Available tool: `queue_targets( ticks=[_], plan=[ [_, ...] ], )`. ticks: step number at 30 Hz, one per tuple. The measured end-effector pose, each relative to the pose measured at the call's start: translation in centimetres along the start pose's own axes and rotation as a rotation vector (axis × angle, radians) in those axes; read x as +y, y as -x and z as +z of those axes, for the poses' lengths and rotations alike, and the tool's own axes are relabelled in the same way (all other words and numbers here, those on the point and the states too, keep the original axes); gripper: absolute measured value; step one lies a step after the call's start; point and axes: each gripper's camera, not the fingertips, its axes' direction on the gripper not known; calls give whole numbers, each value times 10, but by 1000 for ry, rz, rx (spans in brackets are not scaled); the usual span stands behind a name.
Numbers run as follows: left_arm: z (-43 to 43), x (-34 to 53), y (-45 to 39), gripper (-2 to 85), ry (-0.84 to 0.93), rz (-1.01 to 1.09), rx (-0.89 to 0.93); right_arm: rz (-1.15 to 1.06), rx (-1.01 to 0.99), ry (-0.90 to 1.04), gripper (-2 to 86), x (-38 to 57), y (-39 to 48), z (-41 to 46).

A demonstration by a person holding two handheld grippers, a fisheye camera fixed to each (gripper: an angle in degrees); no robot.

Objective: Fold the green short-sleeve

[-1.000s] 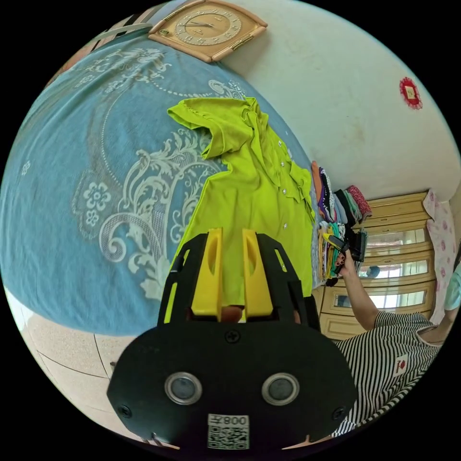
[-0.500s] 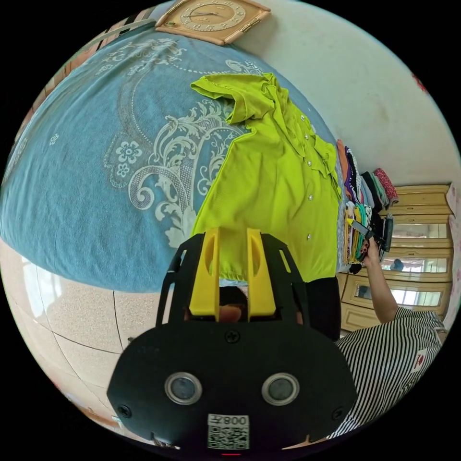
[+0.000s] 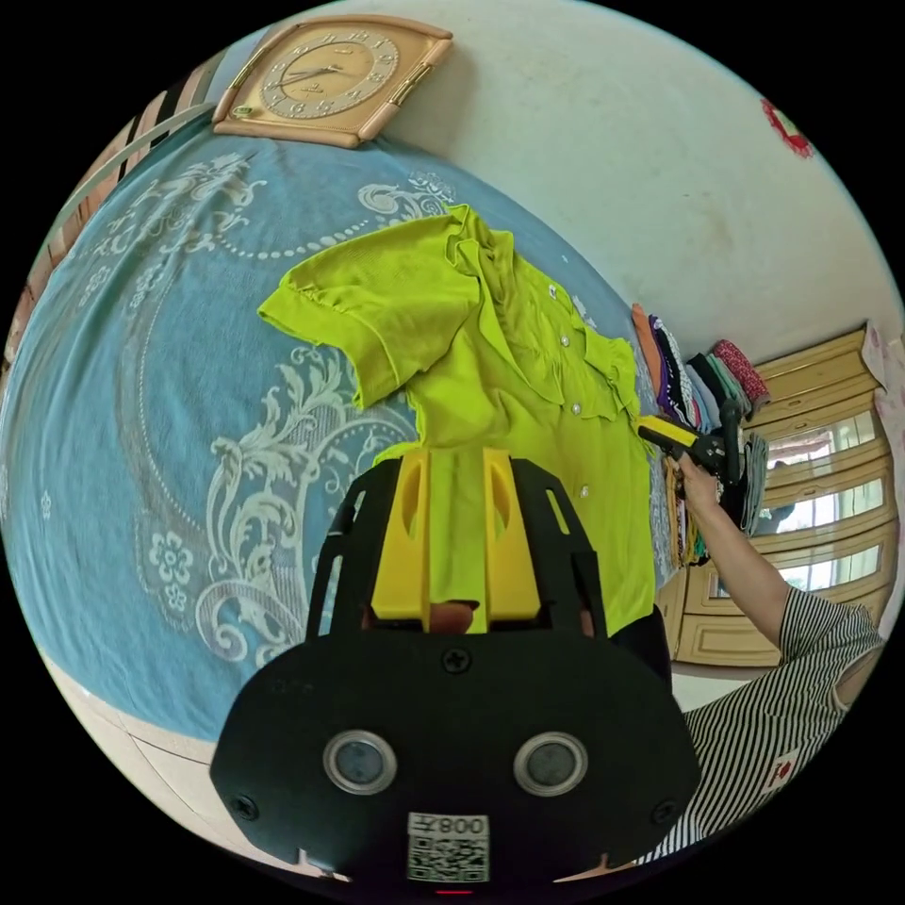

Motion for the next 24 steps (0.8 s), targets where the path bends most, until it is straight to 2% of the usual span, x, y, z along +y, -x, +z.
queue_targets(
  ticks=[3, 8, 14, 17, 24],
  plan=[
    [8, -19, 1, 85, -24, 26, -3, 64, -13, -36, 7, 2, -32, -11],
    [14, -32, 9, 81, -58, 55, -3, 391, -140, -155, 3, 43, -150, -41],
    [36, -34, 27, 80, -58, 16, 34, 778, -366, -94, 15, 96, -228, 4],
    [47, -34, 27, 80, -45, 38, 40, 714, -445, -211, 27, 95, -207, -2],
    [70, -53, 17, 82, -22, 122, 55, 353, -426, -258, 67, 5, -139, -10]
  ],
)
